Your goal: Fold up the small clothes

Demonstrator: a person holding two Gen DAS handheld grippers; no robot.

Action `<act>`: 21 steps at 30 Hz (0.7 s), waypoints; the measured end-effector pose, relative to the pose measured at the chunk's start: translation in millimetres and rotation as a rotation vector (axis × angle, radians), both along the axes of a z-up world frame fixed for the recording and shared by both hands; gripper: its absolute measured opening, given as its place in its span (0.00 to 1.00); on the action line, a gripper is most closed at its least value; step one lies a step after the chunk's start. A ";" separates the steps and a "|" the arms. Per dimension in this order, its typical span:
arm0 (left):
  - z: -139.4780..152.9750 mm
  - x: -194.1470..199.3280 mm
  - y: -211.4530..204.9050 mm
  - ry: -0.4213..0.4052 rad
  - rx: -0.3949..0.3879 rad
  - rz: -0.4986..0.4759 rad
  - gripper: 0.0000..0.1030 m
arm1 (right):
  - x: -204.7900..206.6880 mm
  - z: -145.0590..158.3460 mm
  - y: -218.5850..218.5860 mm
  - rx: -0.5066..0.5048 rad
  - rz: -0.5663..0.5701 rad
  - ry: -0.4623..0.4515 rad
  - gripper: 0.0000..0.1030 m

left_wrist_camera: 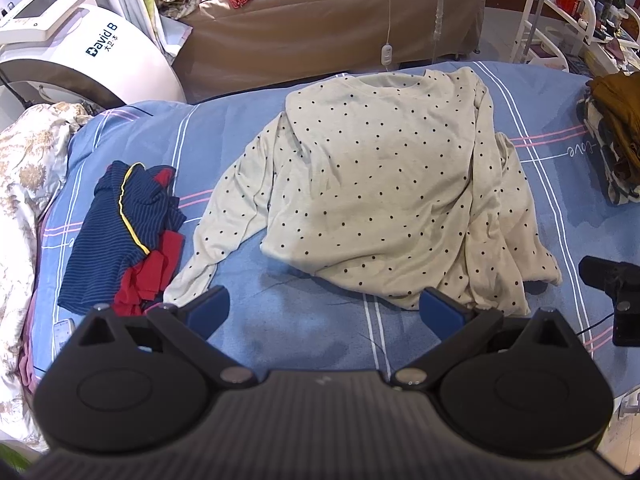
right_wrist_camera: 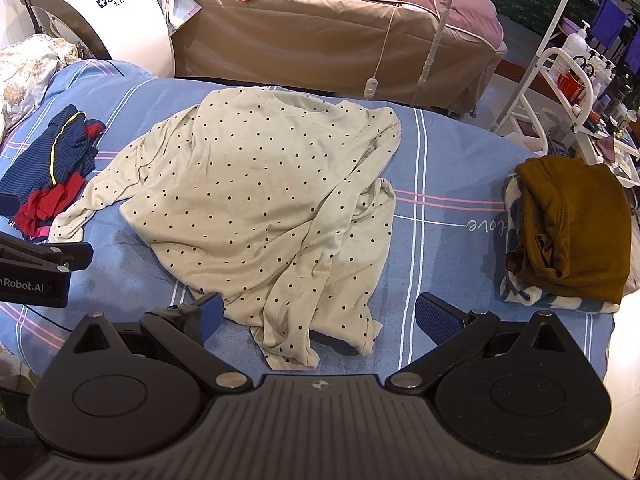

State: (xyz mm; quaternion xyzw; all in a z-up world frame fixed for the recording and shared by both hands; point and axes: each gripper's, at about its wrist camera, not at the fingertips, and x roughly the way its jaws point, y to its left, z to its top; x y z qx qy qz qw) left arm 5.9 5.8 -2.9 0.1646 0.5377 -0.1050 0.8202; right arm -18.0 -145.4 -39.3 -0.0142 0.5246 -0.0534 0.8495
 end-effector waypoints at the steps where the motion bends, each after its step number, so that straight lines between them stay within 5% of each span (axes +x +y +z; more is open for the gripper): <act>1: 0.0 0.2 0.0 0.000 -0.001 0.001 1.00 | 0.1 -0.1 0.1 -0.002 0.001 0.000 1.00; 21: -0.1 1.0 1.0 0.002 -0.002 0.005 1.00 | -0.4 0.0 -0.4 0.003 0.001 -0.002 1.00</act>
